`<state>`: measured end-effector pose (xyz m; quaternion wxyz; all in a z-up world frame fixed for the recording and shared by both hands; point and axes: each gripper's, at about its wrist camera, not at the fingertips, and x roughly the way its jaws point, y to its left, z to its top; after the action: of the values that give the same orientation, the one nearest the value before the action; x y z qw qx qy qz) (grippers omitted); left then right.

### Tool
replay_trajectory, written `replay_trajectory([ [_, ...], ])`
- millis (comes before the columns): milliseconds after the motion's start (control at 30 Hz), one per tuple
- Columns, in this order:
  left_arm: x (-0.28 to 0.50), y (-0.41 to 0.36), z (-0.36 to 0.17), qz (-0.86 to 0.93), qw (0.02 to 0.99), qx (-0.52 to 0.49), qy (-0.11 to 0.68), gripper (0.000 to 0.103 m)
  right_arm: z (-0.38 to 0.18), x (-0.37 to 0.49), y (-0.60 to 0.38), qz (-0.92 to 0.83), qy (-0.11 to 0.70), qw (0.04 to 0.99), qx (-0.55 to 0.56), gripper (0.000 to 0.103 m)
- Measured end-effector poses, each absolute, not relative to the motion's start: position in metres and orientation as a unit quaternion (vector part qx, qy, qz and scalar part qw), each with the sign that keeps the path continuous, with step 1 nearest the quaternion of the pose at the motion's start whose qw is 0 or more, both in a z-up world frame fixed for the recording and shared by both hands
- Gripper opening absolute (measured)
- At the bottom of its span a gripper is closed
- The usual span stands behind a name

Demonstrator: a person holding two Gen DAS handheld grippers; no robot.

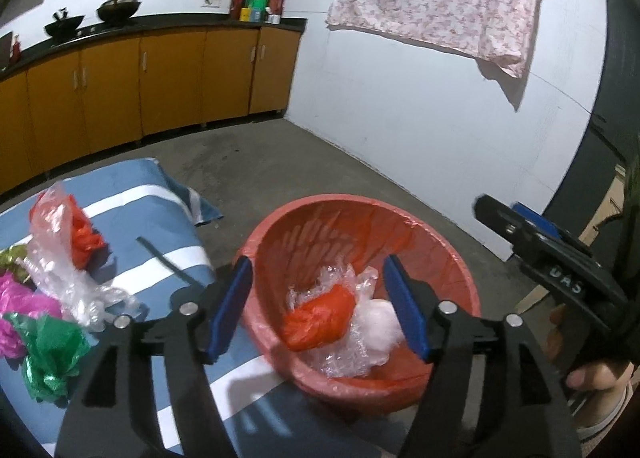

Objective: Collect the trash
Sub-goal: 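Carry both held bags over the red basket and open both grippers, then grasp the green bag with the right gripper while the left reaches the pink bag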

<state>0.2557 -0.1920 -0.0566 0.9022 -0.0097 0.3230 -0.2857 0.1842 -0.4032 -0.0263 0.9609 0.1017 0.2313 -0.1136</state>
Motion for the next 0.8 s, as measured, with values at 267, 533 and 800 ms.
replay_trajectory([
  [267, 0.238, -0.151, -0.050, -0.224, 0.925, 0.005, 0.306, 0.086, -0.023, 0.178, -0.388, -0.103, 0.236, 0.963, 0.084, 0.088],
  [533, 0.204, -0.084, -0.048, -0.146, 0.946, 0.040, 0.288, 0.091, -0.015, 0.178, -0.345, -0.055, 0.243, 0.966, 0.063, 0.089],
  [800, 0.181, 0.000, -0.050, -0.056, 0.958, 0.037, 0.281, 0.091, -0.013, 0.187, -0.285, 0.007, 0.254, 0.966, 0.039, 0.089],
])
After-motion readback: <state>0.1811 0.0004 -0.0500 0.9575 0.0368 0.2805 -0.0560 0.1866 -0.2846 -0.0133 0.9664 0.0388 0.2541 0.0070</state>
